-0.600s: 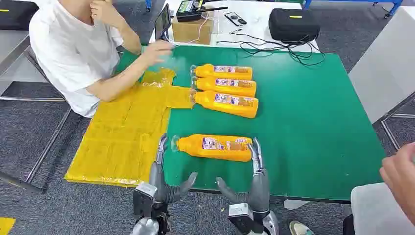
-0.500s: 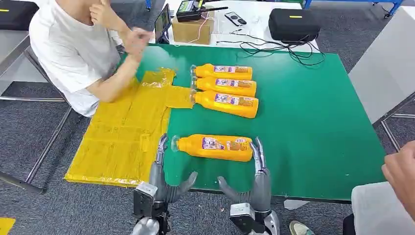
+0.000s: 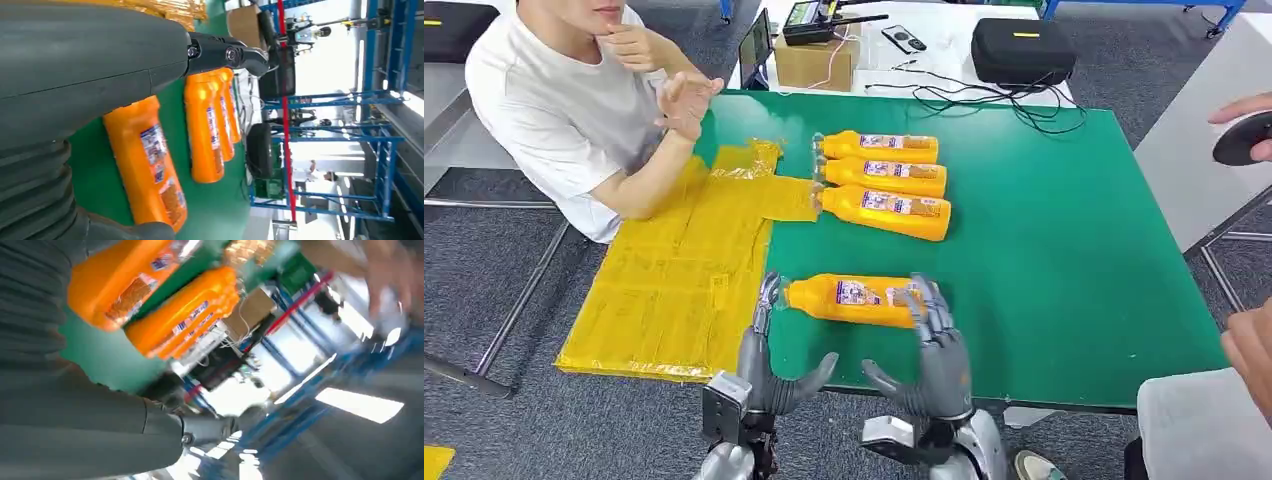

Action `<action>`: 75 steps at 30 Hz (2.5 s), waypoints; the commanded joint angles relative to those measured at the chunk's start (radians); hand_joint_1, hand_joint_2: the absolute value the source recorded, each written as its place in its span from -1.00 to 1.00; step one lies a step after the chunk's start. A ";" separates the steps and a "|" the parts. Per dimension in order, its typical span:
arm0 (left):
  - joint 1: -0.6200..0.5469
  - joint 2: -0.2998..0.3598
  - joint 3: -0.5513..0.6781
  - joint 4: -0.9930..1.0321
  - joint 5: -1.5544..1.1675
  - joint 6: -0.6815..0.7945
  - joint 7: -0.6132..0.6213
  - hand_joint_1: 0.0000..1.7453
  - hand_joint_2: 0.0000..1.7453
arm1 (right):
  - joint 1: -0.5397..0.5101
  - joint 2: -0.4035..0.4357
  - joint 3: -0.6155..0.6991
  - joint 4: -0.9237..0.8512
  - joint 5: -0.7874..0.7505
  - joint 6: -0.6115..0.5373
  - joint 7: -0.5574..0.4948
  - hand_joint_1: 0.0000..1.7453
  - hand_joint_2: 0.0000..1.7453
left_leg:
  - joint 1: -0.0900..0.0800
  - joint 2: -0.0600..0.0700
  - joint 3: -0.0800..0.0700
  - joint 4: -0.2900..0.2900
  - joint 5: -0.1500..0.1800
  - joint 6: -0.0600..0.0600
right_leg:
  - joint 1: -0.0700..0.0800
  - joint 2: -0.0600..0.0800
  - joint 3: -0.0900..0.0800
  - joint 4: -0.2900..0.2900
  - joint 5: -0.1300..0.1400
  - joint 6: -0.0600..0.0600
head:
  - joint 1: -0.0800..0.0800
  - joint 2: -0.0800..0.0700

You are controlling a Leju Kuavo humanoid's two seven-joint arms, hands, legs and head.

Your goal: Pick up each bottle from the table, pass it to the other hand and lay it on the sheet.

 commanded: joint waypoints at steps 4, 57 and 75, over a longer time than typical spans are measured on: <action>-0.003 0.030 -0.014 -0.017 0.035 -0.043 0.005 -1.00 1.00 | -0.237 0.038 -0.275 0.340 0.317 -0.002 0.087 -1.00 1.00 | 0.000 0.004 0.003 0.000 -0.001 -0.001 | 0.001 0.003 0.003 -0.001 0.000 -0.001 | 0.000 0.000; -0.057 0.014 -0.020 0.024 -0.032 -0.100 0.005 -1.00 1.00 | -0.612 0.028 0.210 0.863 0.324 0.696 0.743 1.00 1.00 | 0.002 0.000 0.013 -0.002 0.001 -0.002 | 0.002 -0.003 0.013 -0.004 0.001 -0.003 | 0.000 0.000; 0.078 0.025 0.058 -0.123 0.041 0.184 0.005 -1.00 1.00 | -0.163 0.007 -0.185 0.540 -0.429 0.430 0.328 1.00 1.00 | 0.002 -0.001 0.019 -0.002 -0.002 -0.002 | 0.002 -0.002 0.017 -0.005 -0.002 -0.001 | 0.000 0.000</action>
